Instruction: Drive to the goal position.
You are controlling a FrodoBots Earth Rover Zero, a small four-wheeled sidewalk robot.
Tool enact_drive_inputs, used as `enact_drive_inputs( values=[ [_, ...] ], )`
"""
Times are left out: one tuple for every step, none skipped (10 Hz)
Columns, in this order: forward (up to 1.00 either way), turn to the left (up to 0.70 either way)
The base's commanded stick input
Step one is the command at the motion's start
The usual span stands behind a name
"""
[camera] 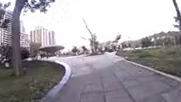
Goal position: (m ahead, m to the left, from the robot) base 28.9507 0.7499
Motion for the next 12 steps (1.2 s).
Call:
enact_drive_inputs(
  values=[
    [1.0, -0.21],
    [1.0, -0.37],
    [1.0, -0.14],
    [1.0, 0.0],
    [1.0, 0.0],
    [1.0, 0.0],
    [1.0, 0.0],
    [1.0, 0.0],
    [1.0, 0.0],
    [1.0, 0.0],
    [1.0, 0.0],
    [1.0, 0.0]
  ],
)
